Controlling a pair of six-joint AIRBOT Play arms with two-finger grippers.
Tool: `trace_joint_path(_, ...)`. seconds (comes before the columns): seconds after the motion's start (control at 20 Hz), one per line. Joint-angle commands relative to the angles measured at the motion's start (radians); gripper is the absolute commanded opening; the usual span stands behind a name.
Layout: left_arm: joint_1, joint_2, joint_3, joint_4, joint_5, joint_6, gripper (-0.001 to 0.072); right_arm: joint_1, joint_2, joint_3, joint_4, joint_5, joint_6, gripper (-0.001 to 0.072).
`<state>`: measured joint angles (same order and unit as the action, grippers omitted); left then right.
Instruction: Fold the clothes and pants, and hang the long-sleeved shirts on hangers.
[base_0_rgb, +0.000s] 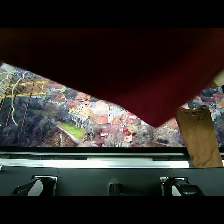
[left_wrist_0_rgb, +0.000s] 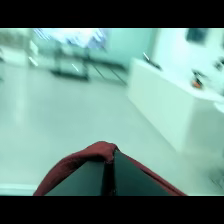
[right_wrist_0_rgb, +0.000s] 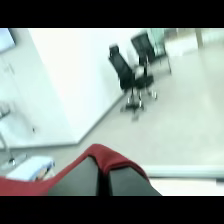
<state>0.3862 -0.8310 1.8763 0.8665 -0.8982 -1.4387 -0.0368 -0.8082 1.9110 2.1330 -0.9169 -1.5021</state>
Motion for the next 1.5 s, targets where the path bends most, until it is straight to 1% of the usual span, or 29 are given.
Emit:
trace_joint_path(0.0,0.001,0.124,0.055,0.311,0.045,-0.211,0.0016,0.001,-0.002,0.134,-0.035,0.006,0.062,0.0027)
trace_joint_path(0.15,0.001,0.090,0.054,0.312,-0.019,-0.211,0.0016,0.001,-0.038,0.134,-0.048,-0.055,0.077,0.0027)
trace_joint_path(0.25,0.000,0.015,0.049,0.311,-0.103,-0.207,0.0016,0.001,-0.111,0.132,-0.071,-0.176,0.105,0.0027)
trace_joint_path(0.3,-0.003,-0.033,0.033,0.308,-0.144,-0.195,0.0017,0.001,-0.165,0.122,-0.081,-0.260,0.104,0.0027)
trace_joint_path(0.4,-0.034,-0.155,-0.034,0.277,-0.212,-0.095,0.0016,0.001,-0.282,0.055,-0.109,-0.363,0.139,0.0027)
trace_joint_path(0.45,-0.068,-0.230,-0.078,0.278,-0.226,-0.058,0.0017,0.001,-0.349,0.006,-0.130,-0.373,0.149,0.0027)
trace_joint_path(0.55,-0.133,-0.393,-0.158,0.278,-0.197,-0.005,0.0017,0.001,-0.485,-0.084,-0.209,-0.345,0.150,0.0027)
trace_joint_path(0.65,-0.195,-0.586,-0.181,0.278,-0.136,0.019,0.0017,0.001,-0.624,-0.147,-0.242,-0.258,0.150,0.0027)
trace_joint_path(0.75,-0.251,-0.767,-0.178,0.278,-0.048,0.019,0.0016,0.001,-0.765,-0.159,-0.235,-0.169,0.163,0.0027)
trace_joint_path(0.85,-0.297,-0.906,-0.177,0.263,0.035,0.014,0.0017,0.001,-0.890,-0.159,-0.209,-0.071,0.183,0.0027)
trace_joint_path(0.95,-0.335,-1.001,-0.177,0.248,0.088,0.010,0.0017,0.001,-0.990,-0.159,-0.184,0.011,0.187,0.0028)
trace_joint_path(1.05,-0.360,-1.058,-0.177,0.246,0.117,-0.042,0.0019,0.001,-1.063,-0.159,-0.150,0.070,0.187,0.0029)
trace_joint_path(1.1,-0.365,-1.074,-0.178,0.240,0.124,-0.061,0.0063,0.001,-1.088,-0.159,-0.146,0.087,0.192,0.0033)
trace_joint_path(1.15,-0.368,-1.083,-0.178,0.240,0.126,-0.081,0.0282,0.001,-1.106,-0.159,-0.146,0.101,0.215,0.0102)
trace_joint_path(1.2,-0.367,-1.083,-0.177,0.237,0.126,-0.084,0.0549,-0.002,-1.112,-0.159,-0.148,0.108,0.240,0.0220)
trace_joint_path(1.25,-0.360,-1.081,-0.172,0.236,0.116,-0.084,0.0602,-0.006,-1.110,-0.156,-0.145,0.109,0.250,0.0327)
trace_joint_path(1.3,-0.346,-1.077,-0.152,0.236,0.084,-0.084,0.0602,-0.013,-1.104,-0.149,-0.142,0.088,0.250,0.0408)
trace_joint_path(1.35,-0.327,-1.071,-0.127,0.236,0.044,-0.084,0.0601,-0.024,-1.089,-0.138,-0.142,0.040,0.245,0.0470)
trace_joint_path(1.4,-0.301,-1.060,-0.097,0.237,-0.019,-0.084,0.0601,-0.044,-1.067,-0.128,-0.143,-0.020,0.216,0.0487)
trace_joint_path(1.45,-0.271,-1.047,-0.072,0.237,-0.087,-0.078,0.0601,-0.067,-1.032,-0.126,-0.145,-0.094,0.155,0.0488)
